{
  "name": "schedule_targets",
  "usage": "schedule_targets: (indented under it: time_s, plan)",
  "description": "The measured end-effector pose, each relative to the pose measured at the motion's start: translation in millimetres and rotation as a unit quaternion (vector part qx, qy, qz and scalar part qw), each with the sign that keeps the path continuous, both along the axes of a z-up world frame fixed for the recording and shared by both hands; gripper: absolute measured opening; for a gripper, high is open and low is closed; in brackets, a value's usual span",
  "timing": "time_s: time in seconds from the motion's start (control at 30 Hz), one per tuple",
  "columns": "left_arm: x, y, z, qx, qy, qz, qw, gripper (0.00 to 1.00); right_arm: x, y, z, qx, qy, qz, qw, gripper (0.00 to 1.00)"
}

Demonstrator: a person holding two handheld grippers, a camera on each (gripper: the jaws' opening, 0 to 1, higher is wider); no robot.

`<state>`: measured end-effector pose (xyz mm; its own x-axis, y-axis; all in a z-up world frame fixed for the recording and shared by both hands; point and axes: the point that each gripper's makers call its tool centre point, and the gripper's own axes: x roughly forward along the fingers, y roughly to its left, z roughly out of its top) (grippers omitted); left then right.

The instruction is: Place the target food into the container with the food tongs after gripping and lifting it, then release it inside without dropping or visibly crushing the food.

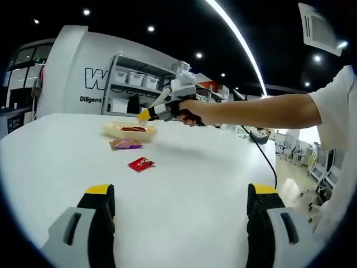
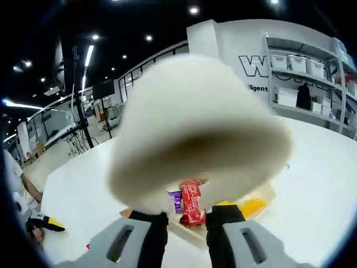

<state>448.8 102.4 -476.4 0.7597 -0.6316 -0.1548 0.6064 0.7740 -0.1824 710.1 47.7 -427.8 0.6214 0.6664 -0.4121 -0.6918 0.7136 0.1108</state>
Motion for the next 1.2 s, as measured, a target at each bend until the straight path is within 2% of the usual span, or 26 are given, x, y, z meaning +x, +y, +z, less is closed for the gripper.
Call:
schedule_targets:
  time_s: [0.13,0.17,0.43,0.53,0.57,0.77,0.87,1.07,1.13,1.2]
  plan:
    - [0.2,0,0.1,0.001,0.0,0.0,1.0,0.97,-16,7,9.5,0.015,0.008,0.02,0.9997,0.19]
    - [0.4,1,0.1,0.001,0.0,0.0,1.0,0.97,-43,18,11.7,0.021,0.016,0.055,0.9982,0.19]
    - [3.4,6,4.7,-0.006,-0.011,0.011,0.9999,0.99,-76,31,10.7,0.016,0.016,0.095,0.9952,0.2]
    - [3.1,5,4.8,-0.005,-0.013,0.011,0.9998,0.99,-86,34,7.8,0.011,0.019,0.124,0.9921,0.2]
    - [3.1,5,4.3,-0.004,-0.012,0.01,0.9999,0.99,-88,34,5.3,0.009,0.029,0.125,0.9917,0.2]
    - [3.0,6,4.5,-0.006,-0.012,0.012,0.9998,0.99,-106,36,1.3,0.008,0.031,0.152,0.9878,0.2]
    - [2.9,6,3.9,-0.005,-0.011,0.013,0.9998,0.99,-118,41,-2.0,0.004,0.028,0.197,0.98,0.21]
    - [2.4,6,3.3,-0.006,-0.008,0.011,0.9999,0.99,-125,46,-17.6,-0.012,0.038,0.222,0.9743,0.21]
    - [1.9,5,3.3,-0.007,-0.007,0.01,0.9999,0.99,-132,50,-20.5,-0.015,0.027,0.249,0.9681,0.21]
    - [1.7,5,3.1,-0.006,-0.007,0.01,0.9999,0.99,-133,52,-24.7,-0.019,0.029,0.248,0.9681,0.21]
